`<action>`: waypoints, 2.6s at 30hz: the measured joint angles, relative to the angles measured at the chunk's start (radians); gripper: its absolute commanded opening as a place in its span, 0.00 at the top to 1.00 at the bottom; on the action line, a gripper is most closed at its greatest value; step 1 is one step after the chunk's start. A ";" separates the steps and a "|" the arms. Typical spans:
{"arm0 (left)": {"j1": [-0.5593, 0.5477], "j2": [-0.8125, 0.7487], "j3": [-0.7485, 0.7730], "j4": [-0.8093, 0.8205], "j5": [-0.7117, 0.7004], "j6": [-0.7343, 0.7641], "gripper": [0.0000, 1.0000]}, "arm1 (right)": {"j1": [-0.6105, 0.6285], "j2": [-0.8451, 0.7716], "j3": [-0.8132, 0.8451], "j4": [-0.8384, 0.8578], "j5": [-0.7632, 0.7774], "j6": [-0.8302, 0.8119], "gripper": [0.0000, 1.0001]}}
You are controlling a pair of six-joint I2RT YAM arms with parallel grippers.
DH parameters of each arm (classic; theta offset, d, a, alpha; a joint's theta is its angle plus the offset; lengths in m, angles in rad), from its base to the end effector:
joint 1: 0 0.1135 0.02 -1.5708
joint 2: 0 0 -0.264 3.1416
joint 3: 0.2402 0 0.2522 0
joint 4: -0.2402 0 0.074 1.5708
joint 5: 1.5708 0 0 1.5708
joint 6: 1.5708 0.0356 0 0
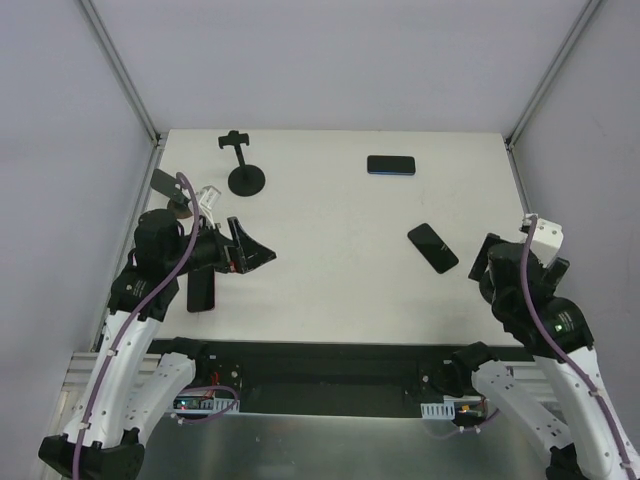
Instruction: Place the phone on the phone stand
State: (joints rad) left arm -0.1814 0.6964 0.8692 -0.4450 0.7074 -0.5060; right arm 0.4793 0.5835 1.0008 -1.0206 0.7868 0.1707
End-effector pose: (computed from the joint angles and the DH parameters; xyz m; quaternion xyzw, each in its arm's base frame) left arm 0.1392 -0.0491 0.3569 0.0859 0.7712 -0.4509 0.4411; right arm 0.0834 0.0150 0.3568 0.0505 0.8353 -0.1844 0.5154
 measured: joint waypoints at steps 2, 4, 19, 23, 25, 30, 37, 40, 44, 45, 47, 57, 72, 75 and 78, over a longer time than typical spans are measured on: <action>0.000 -0.001 -0.018 -0.004 0.000 0.009 0.02 | -0.094 0.015 -0.026 0.017 0.010 0.021 0.02; 0.000 0.010 -0.020 -0.008 0.000 0.021 0.02 | -0.194 0.026 -0.047 0.035 -0.002 0.031 0.02; -0.111 0.310 0.268 0.010 -0.005 0.045 0.04 | -0.557 0.113 -0.148 0.209 -0.132 0.066 0.27; -0.159 0.404 0.381 0.023 -0.003 0.050 0.04 | -0.625 0.150 -0.148 0.253 -0.160 0.087 0.31; -0.177 0.447 0.431 0.026 -0.001 0.053 0.05 | -0.650 0.169 -0.148 0.270 -0.170 0.097 0.34; -0.193 0.514 0.483 0.042 0.001 0.084 0.05 | -0.673 0.200 -0.161 0.320 -0.195 0.107 0.45; -0.200 0.528 0.445 0.044 -0.029 0.185 0.06 | -0.674 0.236 -0.176 0.387 -0.200 0.096 0.71; -0.200 0.522 0.391 0.051 -0.063 0.232 0.06 | -0.675 0.236 -0.183 0.401 -0.196 0.074 0.97; -0.200 0.509 0.295 0.074 -0.101 0.283 0.07 | -0.678 0.231 -0.186 0.407 -0.190 0.039 0.99; -0.200 0.507 0.275 0.075 -0.110 0.290 0.07 | -0.678 0.225 -0.187 0.404 -0.192 0.029 0.99; -0.200 0.505 0.248 0.075 -0.119 0.303 0.07 | -0.678 0.216 -0.187 0.403 -0.200 0.008 0.99; -0.206 0.442 0.226 0.109 -0.207 0.336 0.06 | -0.493 0.090 -0.144 0.326 -0.262 -0.131 0.99; -0.206 0.439 0.199 0.127 -0.272 0.355 0.06 | 0.190 0.247 -0.079 0.399 -0.553 -0.198 0.99; -0.206 0.455 0.198 0.127 -0.272 0.359 0.06 | 0.307 0.347 -0.070 0.426 -0.561 -0.197 0.99; -0.206 0.470 0.195 0.127 -0.272 0.361 0.06 | 0.354 0.408 -0.052 0.469 -0.562 -0.194 0.99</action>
State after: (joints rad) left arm -0.3874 1.1660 1.0637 -0.3183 0.4358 -0.1448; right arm 0.8337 0.9916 0.9485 -0.5514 0.2245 -0.0235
